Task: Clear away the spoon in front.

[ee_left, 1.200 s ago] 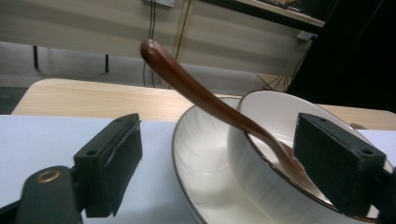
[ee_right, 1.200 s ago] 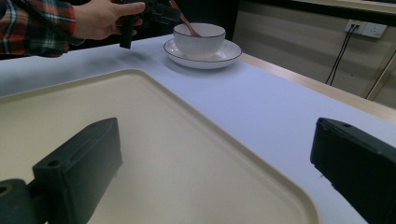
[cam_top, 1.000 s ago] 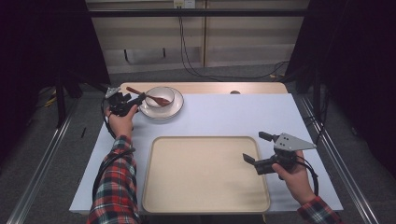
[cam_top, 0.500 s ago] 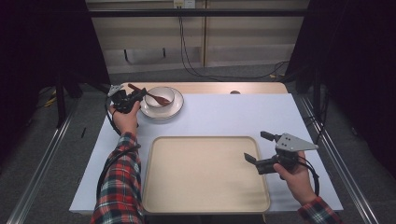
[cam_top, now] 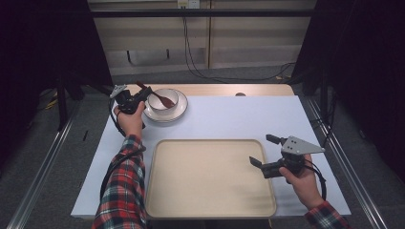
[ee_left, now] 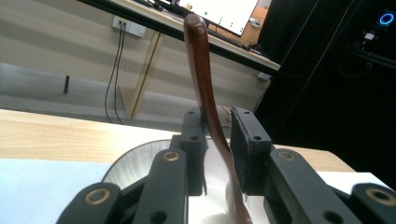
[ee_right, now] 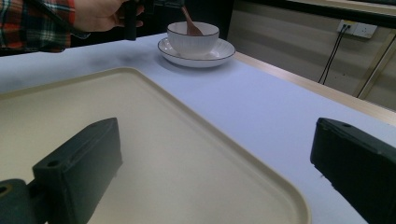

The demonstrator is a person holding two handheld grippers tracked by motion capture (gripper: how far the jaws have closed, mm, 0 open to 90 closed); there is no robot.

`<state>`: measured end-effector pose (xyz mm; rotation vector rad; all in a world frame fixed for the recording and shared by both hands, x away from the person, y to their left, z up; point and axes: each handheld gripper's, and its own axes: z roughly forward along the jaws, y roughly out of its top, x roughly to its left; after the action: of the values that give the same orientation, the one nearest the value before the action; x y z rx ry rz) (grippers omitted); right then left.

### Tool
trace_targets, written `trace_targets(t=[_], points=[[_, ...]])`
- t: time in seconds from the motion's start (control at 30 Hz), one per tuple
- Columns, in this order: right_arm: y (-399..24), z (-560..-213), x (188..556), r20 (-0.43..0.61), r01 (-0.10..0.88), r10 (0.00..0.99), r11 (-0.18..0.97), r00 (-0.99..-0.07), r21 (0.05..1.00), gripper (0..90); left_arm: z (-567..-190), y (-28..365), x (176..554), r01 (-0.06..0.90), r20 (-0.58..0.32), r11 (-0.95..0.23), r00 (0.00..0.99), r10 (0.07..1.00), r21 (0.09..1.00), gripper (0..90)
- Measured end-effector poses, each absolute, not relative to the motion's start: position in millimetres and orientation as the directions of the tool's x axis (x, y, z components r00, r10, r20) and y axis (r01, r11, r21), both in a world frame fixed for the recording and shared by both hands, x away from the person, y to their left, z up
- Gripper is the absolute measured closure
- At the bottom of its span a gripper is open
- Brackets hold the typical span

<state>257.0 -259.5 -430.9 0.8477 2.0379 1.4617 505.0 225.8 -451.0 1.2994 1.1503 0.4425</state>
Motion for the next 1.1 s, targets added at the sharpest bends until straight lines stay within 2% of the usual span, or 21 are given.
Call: trace_targets(t=[0.4,0.43,0.47,1.1], points=[[-260,-430,257,-0.027,0.196,0.725,0.221,-0.688,0.955,1.7,-442,212,504,0.314,-0.397,0.274,0.453,0.798,0.909,82.8],[-260,-430,257,-0.027,0.196,0.725,0.221,-0.688,0.955,1.7,-440,209,504,0.305,-0.414,0.300,0.451,0.790,0.904,82.8],[-260,-430,257,-0.024,0.199,0.722,0.222,-0.691,0.954,1.7,-440,210,505,0.305,-0.390,0.270,0.460,0.798,0.913,83.3],[-259,-430,257,-0.015,0.203,0.716,0.218,-0.698,0.955,1.7,-411,214,497,0.300,-0.399,0.278,0.497,0.771,0.912,83.6]])
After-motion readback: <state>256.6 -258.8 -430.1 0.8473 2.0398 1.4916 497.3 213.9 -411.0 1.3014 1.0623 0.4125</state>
